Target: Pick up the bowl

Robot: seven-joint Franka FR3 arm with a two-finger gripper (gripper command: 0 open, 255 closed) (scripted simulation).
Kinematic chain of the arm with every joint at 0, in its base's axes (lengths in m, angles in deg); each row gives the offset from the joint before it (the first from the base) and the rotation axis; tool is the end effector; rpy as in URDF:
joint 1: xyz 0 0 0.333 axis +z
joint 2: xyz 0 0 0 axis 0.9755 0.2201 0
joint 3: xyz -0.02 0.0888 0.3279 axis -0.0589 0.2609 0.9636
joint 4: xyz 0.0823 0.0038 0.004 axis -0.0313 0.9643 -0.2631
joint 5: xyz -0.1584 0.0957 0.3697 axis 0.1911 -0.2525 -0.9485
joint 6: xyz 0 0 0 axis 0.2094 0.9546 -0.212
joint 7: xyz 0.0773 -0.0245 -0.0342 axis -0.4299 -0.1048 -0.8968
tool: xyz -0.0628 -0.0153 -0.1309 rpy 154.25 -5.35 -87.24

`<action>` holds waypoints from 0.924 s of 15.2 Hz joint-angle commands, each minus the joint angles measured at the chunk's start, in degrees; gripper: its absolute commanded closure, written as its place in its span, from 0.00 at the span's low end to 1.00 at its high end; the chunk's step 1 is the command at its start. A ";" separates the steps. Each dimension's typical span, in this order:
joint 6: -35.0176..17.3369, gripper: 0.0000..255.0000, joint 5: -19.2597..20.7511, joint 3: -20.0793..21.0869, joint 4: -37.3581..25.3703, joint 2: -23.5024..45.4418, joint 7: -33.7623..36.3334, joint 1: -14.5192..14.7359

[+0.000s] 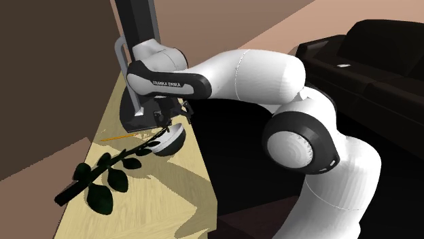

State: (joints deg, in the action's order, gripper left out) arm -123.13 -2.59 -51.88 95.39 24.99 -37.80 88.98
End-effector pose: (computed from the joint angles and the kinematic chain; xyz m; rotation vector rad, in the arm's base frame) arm 0.4980 0.3442 0.5369 2.9292 0.0990 -0.0983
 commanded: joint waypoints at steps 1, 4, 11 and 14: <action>-1.70 0.00 -0.19 0.08 1.97 -0.01 0.19 0.01; -3.72 0.00 -0.24 0.00 4.13 -0.15 0.39 -0.12; -4.82 1.00 -0.53 -0.13 5.74 -0.81 0.22 -0.40; -4.49 1.00 -0.70 -0.11 5.73 -1.18 0.12 -0.44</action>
State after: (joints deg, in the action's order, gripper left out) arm -127.53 -2.99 -52.22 100.92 23.70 -37.63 88.36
